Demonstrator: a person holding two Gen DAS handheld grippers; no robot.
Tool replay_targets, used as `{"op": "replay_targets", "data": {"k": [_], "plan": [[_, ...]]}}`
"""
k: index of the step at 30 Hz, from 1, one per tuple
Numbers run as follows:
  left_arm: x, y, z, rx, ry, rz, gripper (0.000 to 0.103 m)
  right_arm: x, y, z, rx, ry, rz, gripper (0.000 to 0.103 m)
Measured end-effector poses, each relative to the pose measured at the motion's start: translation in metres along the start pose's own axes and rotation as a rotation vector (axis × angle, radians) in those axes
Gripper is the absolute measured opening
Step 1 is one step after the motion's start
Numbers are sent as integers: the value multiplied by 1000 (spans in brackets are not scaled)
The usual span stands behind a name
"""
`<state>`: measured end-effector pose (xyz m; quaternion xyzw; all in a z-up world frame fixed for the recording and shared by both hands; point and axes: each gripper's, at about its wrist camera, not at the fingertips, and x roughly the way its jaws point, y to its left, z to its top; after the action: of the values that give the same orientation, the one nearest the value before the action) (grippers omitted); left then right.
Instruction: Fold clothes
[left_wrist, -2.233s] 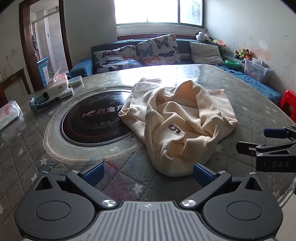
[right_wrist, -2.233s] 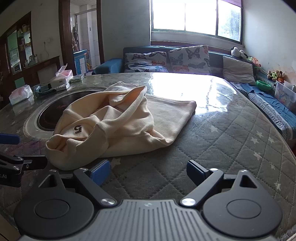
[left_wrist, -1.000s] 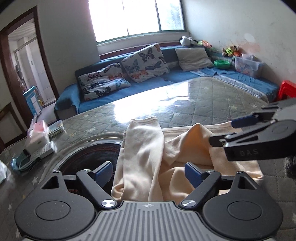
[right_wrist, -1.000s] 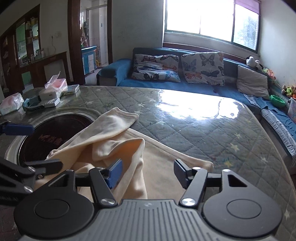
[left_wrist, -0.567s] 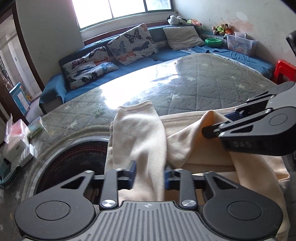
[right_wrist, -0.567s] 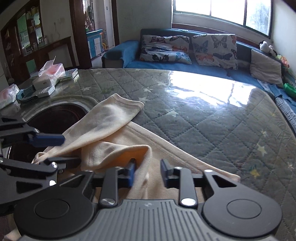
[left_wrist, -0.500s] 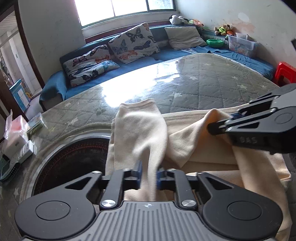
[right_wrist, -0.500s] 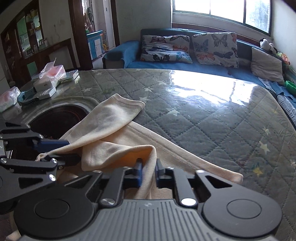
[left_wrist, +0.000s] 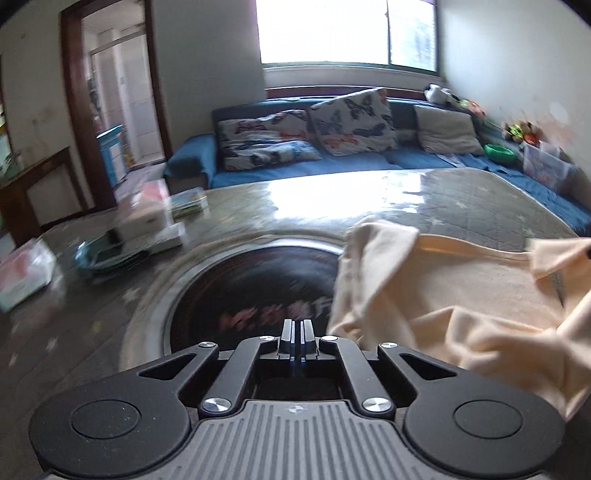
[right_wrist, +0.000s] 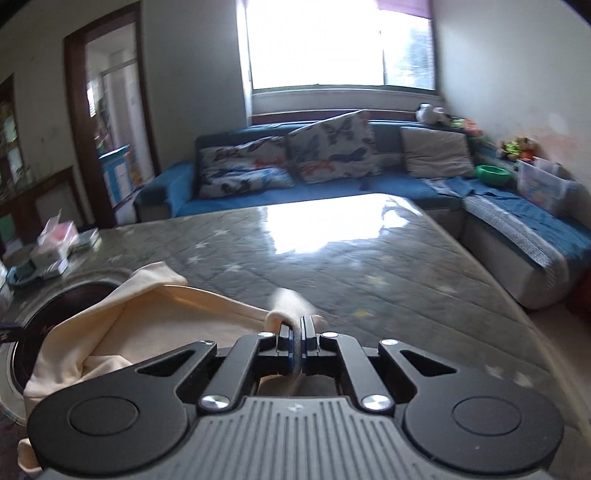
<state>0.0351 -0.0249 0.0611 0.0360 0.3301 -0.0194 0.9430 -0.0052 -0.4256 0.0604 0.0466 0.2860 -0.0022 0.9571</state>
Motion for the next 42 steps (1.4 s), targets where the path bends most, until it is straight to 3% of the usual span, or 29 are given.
{"op": "replay_targets", "data": {"k": [6, 12, 14, 15, 16, 17, 24, 26, 27, 28, 38, 40, 41, 42], "plan": [[-30, 16, -27, -32, 24, 2, 2, -46, -49, -33, 126, -15, -102, 3], [-28, -22, -7, 35, -10, -60, 9, -57, -71, -65, 168, 50, -144, 3], [-20, -41, 4, 74, -29, -82, 24, -55, -75, -71, 179, 71, -147, 4], [-15, -50, 10, 93, -35, -89, 42, -53, -77, -74, 178, 81, -148, 4], [-8, -60, 15, 111, -36, -88, 50, -52, -77, -75, 178, 86, -150, 4], [1, -67, 20, 131, -34, -90, 50, -50, -77, -76, 177, 91, -153, 5], [66, -102, 39, 235, 31, -47, 49, -42, -75, -85, 179, 118, -187, 18], [82, -105, 39, 252, 55, -23, 31, -38, -75, -84, 164, 126, -190, 19], [86, -101, 39, 239, 64, -22, 9, -37, -75, -85, 154, 127, -194, 20], [86, -94, 39, 211, 70, -24, 8, -36, -75, -85, 143, 127, -198, 21], [11, -21, 14, -1, -11, 13, 5, -27, -54, -85, -35, 88, -259, 23], [-5, -5, 3, -45, -6, 27, 5, -26, -54, -85, -25, 93, -252, 16], [-12, 3, -2, -70, 2, 32, 5, -27, -56, -85, -4, 88, -241, 6], [-19, 11, -7, -98, 10, 35, 5, -30, -57, -84, 14, 81, -238, 5]]}}
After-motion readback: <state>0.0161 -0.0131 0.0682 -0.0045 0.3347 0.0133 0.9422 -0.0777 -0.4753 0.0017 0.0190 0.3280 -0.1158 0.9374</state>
